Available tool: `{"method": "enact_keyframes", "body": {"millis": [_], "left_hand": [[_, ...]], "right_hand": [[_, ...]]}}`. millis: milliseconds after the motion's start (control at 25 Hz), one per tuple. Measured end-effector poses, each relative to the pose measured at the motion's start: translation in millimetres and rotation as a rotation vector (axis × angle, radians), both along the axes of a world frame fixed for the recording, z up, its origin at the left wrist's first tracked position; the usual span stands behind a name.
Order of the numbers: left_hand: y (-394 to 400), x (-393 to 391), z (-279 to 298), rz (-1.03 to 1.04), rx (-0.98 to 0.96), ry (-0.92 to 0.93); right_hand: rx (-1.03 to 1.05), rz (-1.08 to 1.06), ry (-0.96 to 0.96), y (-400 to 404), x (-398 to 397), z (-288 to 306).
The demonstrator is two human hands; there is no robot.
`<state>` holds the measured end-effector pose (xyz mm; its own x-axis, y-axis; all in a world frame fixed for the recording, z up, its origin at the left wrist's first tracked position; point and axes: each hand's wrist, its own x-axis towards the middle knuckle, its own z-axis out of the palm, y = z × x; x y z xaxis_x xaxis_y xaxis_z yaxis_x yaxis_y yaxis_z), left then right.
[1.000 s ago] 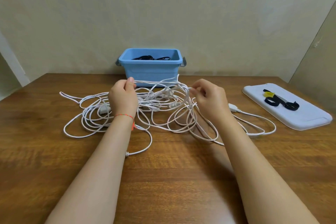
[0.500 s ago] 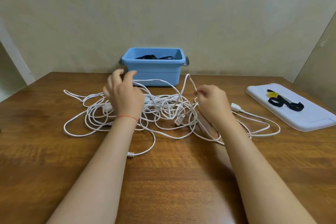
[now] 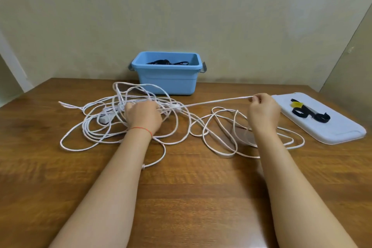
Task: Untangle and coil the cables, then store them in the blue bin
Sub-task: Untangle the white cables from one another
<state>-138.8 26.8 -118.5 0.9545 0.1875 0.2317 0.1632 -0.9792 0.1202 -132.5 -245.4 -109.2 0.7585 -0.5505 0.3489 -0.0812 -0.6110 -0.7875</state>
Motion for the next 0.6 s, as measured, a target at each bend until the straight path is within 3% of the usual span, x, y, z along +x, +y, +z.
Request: {"method": "enact_keyframes", "body": {"millis": [80, 160, 200, 280, 360, 400, 480, 600], "left_hand": [[0, 0, -2, -0.090, -0.004, -0.020], [-7, -5, -3, -0.253, -0.066, 0.004], [-11, -8, -1, -0.294, -0.069, -0.004], [-19, -11, 4, -0.328, -0.035, -0.057], [-29, -15, 8, -0.358, -0.005, -0.113], [-35, -17, 9, -0.382, 0.019, -0.118], [-41, -18, 6, -0.426, 0.016, -0.085], [-36, -15, 2, -0.479, -0.126, -0.073]], "right_hand": [[-0.144, 0.003, 0.049, 10, 0, -3], [-0.475, -0.046, 0.138, 25, -2, -4], [-0.622, -0.069, 0.100, 32, -5, -3], [-0.740, 0.044, -0.212, 53, -11, 1], [-0.711, 0.402, -0.484, 84, -22, -1], [-0.663, 0.595, -0.489, 99, -28, -1], [-0.535, 0.797, -0.326, 112, -35, -5], [-0.421, 0.738, -0.090, 101, -29, -13]]}}
